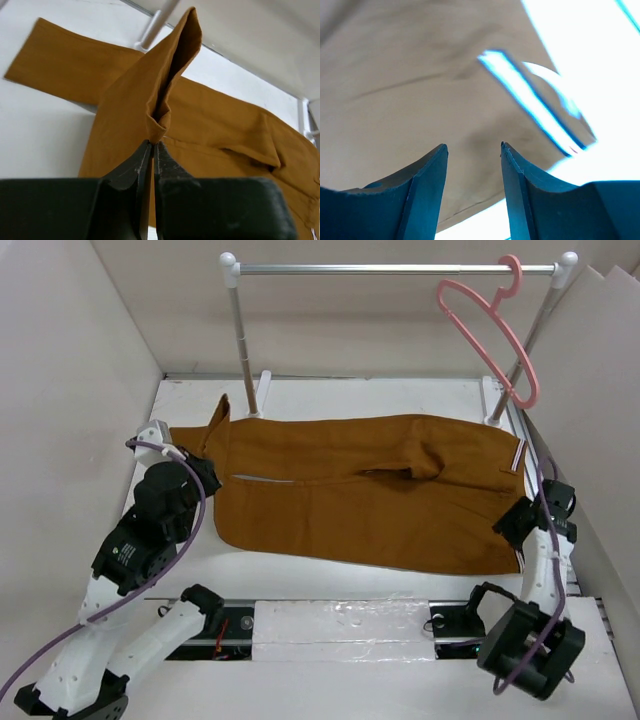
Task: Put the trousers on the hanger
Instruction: Flatten out the trousers at the center of the board, then fold the trousers at the center of the board.
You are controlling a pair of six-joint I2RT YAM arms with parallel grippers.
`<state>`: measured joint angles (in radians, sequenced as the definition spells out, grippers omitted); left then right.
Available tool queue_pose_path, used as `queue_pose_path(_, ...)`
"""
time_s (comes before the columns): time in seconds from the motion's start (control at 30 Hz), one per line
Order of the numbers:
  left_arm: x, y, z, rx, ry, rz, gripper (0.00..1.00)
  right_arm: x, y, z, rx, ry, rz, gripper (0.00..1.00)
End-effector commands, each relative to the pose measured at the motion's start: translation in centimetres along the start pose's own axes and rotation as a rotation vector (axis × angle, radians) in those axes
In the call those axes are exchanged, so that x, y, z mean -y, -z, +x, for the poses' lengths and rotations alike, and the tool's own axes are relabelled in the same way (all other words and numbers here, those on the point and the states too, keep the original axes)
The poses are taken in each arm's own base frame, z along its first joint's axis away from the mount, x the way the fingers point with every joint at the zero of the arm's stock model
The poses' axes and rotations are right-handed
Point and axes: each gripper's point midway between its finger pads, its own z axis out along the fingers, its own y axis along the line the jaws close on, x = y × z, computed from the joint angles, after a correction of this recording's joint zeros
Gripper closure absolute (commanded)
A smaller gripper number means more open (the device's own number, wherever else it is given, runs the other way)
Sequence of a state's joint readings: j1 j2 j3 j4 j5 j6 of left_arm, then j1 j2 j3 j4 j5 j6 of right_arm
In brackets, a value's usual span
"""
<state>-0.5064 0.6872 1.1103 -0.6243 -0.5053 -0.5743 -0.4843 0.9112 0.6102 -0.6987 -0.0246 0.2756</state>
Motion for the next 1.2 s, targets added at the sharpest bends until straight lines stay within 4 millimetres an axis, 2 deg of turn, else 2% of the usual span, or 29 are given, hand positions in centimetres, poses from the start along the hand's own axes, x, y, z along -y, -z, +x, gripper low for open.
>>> queue_pose_path(0.0,1.6,0.9,0.4,-0.007,0.034,0.092,1.00,3.0,-0.2,-0.2,-0.014,-0.133,0.132,0.47)
queue_pose_path(0.13,1.9,1.5,0.0,0.007,0.005,0.106,1.00,4.2,-1.9,0.0,-0.118,-0.132,0.224,0.47)
queue_pose_path(0.17,2.1,1.7,-0.2,0.010,0.002,0.117,1.00,4.4,-2.8,0.6,-0.172,-0.122,0.237,0.47)
queue_pose_path(0.2,2.2,1.8,-0.2,0.011,-0.004,0.121,1.00,4.5,-3.4,0.4,-0.176,-0.119,0.238,0.47)
queue_pose_path(0.3,1.7,1.8,-0.6,0.027,-0.017,0.100,1.00,4.9,-5.2,0.8,-0.222,-0.127,0.256,0.48)
queue_pose_path(0.4,1.3,1.9,-0.8,0.037,-0.032,0.074,1.00,5.1,-6.6,0.2,-0.237,-0.140,0.262,0.48)
queue_pose_path(0.47,1.0,1.7,-0.6,0.027,-0.047,0.054,1.00,5.0,-7.2,-3.1,-0.190,-0.152,0.256,0.49)
queue_pose_path(0.53,1.1,1.7,-0.4,0.018,-0.049,0.059,1.00,5.0,-7.4,-3.7,-0.189,-0.148,0.260,0.49)
queue_pose_path(0.57,1.1,1.6,0.0,0.007,-0.051,0.060,1.00,5.3,-7.3,-5.7,-0.148,-0.146,0.259,0.49)
queue_pose_path(0.67,1.0,1.6,1.1,-0.025,-0.050,0.071,1.00,5.4,-7.8,-8.6,-0.100,-0.132,0.238,0.49)
queue_pose_path(0.7,0.7,1.5,1.8,-0.040,-0.052,0.065,1.00,5.5,-7.7,-10.7,-0.052,-0.105,0.229,0.48)
queue_pose_path(0.8,0.2,1.3,3.0,-0.074,-0.070,0.052,1.00,5.2,-7.3,-13.0,-0.028,-0.031,0.209,0.47)
queue_pose_path(0.87,0.1,1.2,3.2,-0.081,-0.078,0.046,1.00,5.0,-6.8,-13.0,-0.026,-0.019,0.196,0.46)
queue_pose_path(0.97,0.4,1.3,2.8,-0.066,-0.080,0.054,1.00,6.7,-5.4,-10.6,-0.021,-0.108,0.197,0.45)
queue_pose_path(1.0,0.5,1.3,2.5,-0.057,-0.078,0.056,1.00,7.2,-4.4,-10.3,0.017,-0.154,0.195,0.45)
queue_pose_path(1.03,0.7,1.5,2.3,-0.051,-0.077,0.067,1.00,9.1,-4.5,-7.6,-0.022,-0.219,0.226,0.45)
queue_pose_path(1.13,0.8,1.8,1.9,-0.034,-0.063,0.085,1.00,10.7,-3.4,-5.1,-0.022,-0.315,0.226,0.46)
queue_pose_path(1.17,0.9,1.9,2.1,-0.041,-0.062,0.096,1.00,11.9,-3.2,-3.5,-0.041,-0.361,0.246,0.46)
